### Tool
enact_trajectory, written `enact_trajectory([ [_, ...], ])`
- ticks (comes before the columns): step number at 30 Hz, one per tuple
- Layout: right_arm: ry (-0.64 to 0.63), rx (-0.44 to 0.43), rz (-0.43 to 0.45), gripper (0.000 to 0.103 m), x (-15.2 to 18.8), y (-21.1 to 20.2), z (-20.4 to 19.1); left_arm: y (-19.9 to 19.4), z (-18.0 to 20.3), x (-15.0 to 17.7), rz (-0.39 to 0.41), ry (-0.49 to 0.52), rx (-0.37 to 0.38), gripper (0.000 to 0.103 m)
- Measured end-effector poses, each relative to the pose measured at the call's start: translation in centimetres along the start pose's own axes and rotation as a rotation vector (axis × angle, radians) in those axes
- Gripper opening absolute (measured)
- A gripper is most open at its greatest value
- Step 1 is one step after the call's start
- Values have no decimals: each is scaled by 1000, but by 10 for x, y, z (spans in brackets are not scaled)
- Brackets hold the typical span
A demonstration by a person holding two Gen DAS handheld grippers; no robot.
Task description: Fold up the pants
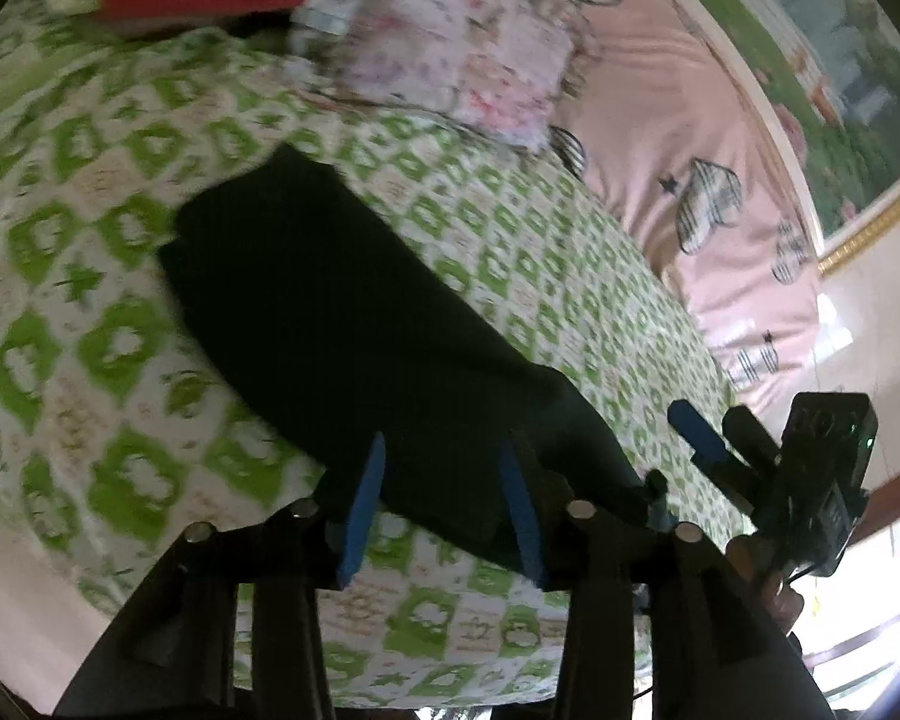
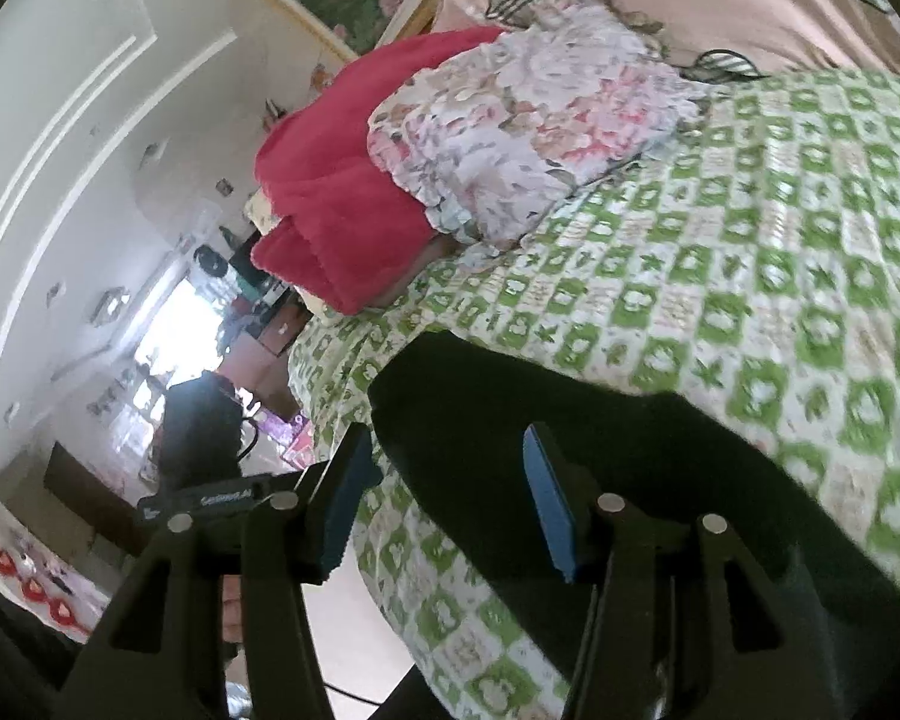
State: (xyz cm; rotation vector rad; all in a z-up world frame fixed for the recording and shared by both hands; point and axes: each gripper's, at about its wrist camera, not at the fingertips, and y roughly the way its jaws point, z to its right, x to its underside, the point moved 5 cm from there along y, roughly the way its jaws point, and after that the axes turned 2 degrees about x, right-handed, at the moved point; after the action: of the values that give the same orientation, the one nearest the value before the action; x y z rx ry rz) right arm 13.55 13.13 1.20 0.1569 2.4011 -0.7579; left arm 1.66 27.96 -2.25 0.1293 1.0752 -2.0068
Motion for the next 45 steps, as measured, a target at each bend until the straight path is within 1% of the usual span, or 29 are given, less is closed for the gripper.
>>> enact_trajectory([
  [3, -17, -12, -31, 56, -11, 17, -2, -6, -14, -1, 18, -31, -37, 45],
  [10, -78, -28, -117, 57, -27, 60, -10, -10, -46, -11, 36, -119, -79, 45],
  [12, -97, -30, -147, 57, -31, 73, -11, -13, -55, -14, 50, -140, -101, 50],
  [15, -124, -26, -183, 59, -35, 92, -11, -14, -63, -18, 67, -152, -145, 53],
  [17, -138, -21, -209, 61, -37, 102, -10, -13, -69, -20, 70, -173, -158, 53],
  [22, -182, -17, -276, 61, -46, 133, -7, -4, -81, -24, 72, -226, -187, 55],
  [27, -254, -23, -361, 62, -56, 171, -9, 11, -89, -29, 59, -272, -198, 55],
  [29, -278, -35, -402, 62, -59, 186, -9, 15, -92, -31, 60, -287, -207, 55],
  [33, -343, -64, -498, 62, -59, 218, -11, 21, -101, -38, 78, -341, -201, 55],
  [37, -345, -121, -572, 62, -58, 242, -11, 23, -105, -43, 102, -383, -205, 55],
  [40, -346, -140, -611, 61, -58, 260, -9, 25, -106, -46, 119, -402, -220, 55],
  [41, -345, -150, -630, 61, -59, 266, -8, 26, -106, -47, 125, -409, -224, 53],
  [45, -362, -175, -686, 61, -59, 281, -5, 30, -106, -49, 143, -424, -251, 51],
])
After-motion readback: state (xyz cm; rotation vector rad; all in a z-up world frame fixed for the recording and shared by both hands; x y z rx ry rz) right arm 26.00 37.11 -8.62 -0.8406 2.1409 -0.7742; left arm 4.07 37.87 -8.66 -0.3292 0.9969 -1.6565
